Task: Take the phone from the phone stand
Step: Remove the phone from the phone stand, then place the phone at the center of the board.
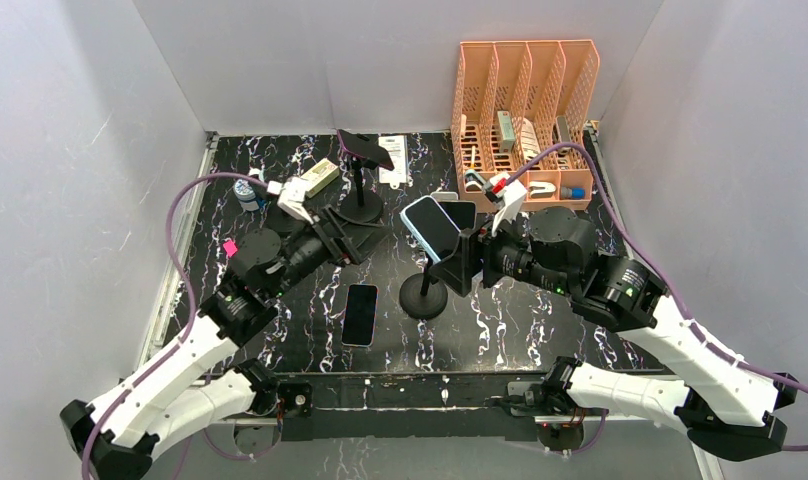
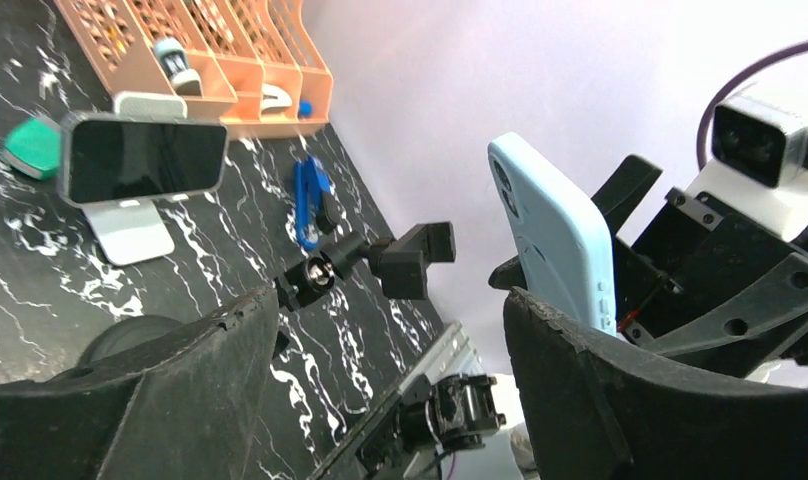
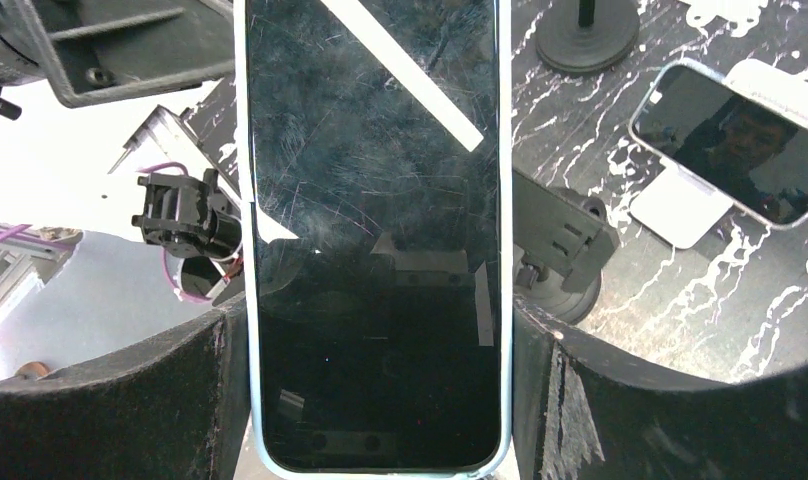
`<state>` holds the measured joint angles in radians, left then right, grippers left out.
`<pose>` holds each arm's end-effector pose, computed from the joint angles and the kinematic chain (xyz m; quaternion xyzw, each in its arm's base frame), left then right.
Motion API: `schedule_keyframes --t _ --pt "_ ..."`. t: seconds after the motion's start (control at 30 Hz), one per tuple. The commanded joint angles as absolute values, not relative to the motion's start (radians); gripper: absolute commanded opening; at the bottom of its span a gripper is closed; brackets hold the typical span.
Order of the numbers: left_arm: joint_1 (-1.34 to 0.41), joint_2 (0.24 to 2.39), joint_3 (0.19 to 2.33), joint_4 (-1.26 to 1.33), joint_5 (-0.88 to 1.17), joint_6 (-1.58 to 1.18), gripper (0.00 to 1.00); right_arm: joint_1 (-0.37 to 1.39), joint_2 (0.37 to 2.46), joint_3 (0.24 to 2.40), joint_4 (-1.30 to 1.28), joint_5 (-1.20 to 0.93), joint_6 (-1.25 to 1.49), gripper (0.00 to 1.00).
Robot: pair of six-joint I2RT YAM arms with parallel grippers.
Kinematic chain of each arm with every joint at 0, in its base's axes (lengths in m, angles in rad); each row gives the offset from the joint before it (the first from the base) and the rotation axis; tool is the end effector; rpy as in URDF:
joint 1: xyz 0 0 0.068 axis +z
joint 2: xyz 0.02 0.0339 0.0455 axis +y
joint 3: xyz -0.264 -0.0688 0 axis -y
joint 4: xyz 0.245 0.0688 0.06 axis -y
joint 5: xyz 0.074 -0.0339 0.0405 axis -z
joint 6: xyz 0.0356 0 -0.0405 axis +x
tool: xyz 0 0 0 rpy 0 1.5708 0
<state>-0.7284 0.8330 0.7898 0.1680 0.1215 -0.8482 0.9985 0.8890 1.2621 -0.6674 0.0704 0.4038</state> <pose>0.1451 -0.1352 0.3718 0.0059 0.6620 -0.5591 0.4992 0.0913 0.1371 0.4319 -0.2151 0.7736 0.3625 0.4732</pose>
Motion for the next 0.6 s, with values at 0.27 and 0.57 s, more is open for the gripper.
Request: schedule_keyframes --t 0.27,0.57 --pt "-0.729 0.703 0.817 0.246 -0.014 -0.829 0.82 0.995 0.937 1.284 -0.281 0.091 0.34 0.01" --pt "-0.728 0.765 0.892 0.264 0.041 -0.797 0.8 0.996 1.001 1.248 -0.114 0.18 0.342 0.01"
